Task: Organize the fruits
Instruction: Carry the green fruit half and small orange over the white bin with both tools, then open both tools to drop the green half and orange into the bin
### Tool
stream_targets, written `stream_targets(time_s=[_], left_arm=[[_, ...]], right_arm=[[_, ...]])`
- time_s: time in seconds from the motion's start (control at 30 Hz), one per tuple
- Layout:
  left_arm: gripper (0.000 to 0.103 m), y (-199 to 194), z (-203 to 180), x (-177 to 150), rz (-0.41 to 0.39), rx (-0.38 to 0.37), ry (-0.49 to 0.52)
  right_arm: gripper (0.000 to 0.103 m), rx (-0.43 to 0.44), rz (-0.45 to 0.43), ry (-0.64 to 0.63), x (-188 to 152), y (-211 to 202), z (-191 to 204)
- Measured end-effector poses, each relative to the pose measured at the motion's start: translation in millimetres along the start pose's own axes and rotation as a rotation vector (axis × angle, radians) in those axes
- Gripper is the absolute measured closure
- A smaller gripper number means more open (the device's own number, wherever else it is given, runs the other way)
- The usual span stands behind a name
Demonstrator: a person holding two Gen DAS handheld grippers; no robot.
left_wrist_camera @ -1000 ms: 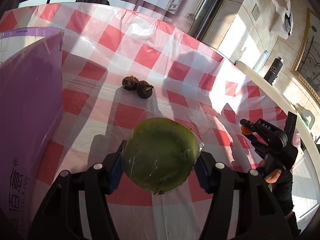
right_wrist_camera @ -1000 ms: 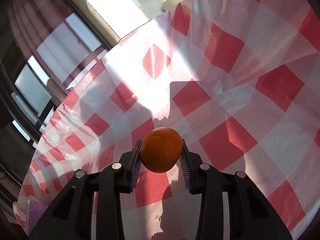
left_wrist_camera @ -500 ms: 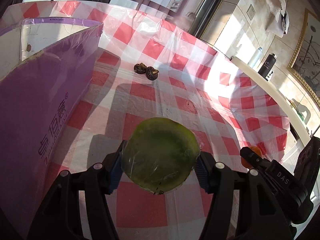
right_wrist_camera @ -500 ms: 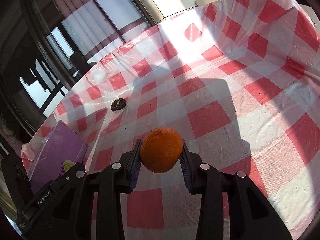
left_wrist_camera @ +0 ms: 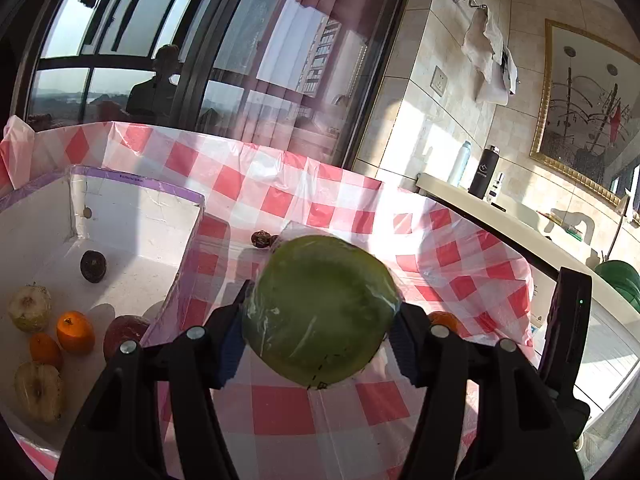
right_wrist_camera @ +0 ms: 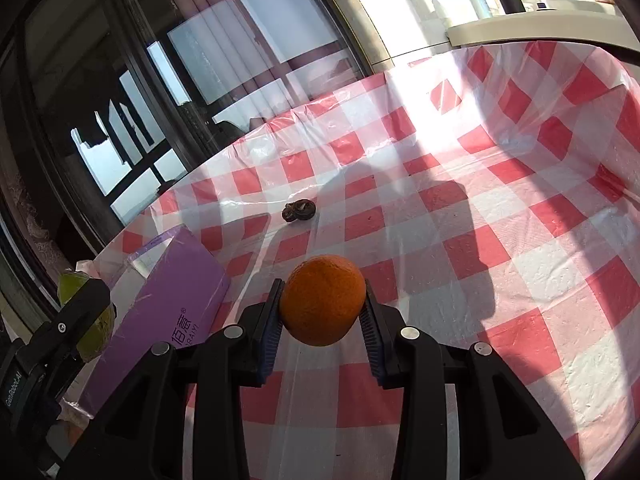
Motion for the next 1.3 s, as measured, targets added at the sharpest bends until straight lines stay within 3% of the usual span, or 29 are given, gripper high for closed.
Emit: stream_targets(time_s=[0.13,0.43,0.6,0.63,0.67,0.7,0.8,0.9,1.07,1.3], left_arm=[[0.042,-18,35,27,-0.040,0.092,-0.017],[0.044,-30,126,71,-0.053,0.389,0.040],[0.049,3,171,70,0.105,0.471,0.047],[0.050,9,183,65,0.148,0.458,0.014],[0.050,9,191,65,0.172,0.393,-0.045],[0.048,6,197,66,0.165,0.363,-0.086],[0.043,5,206,67,0.156,0.440,-0.054],[0.036,9,216,64,0.207,0.403,-0.120],[0.024,21,228,55,0.310,0.367,-0.192],[0.022,19,233,49,0.330,0.357,-0.226]], right_arm=[[0.066,0.072,0.020,-0.107,-3,10,49],[0.066,0.228,0.085,-0.335,-12,59,166],[0.066,0.253,0.172,-0.403,-18,104,206],[0.066,0.251,0.196,-0.419,-20,112,212],[0.066,0.240,0.229,-0.446,-24,120,218],[0.066,0.225,0.261,-0.479,-27,128,223],[0.066,0.192,0.390,-0.570,-41,154,232],[0.066,0.136,0.486,-0.628,-54,174,232],[0.064,0.090,0.522,-0.699,-62,185,235],[0.060,0.094,0.506,-0.689,-63,182,233]])
Point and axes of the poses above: each gripper's, at about its wrist camera, not at the fingertips, and y roughly the way its jaws point, z to its left, x to its top, the point moved 4 cm from there along y, roughly the way its jaws point, and after that the axes turned 11 degrees about x, right-handed, at the moved point
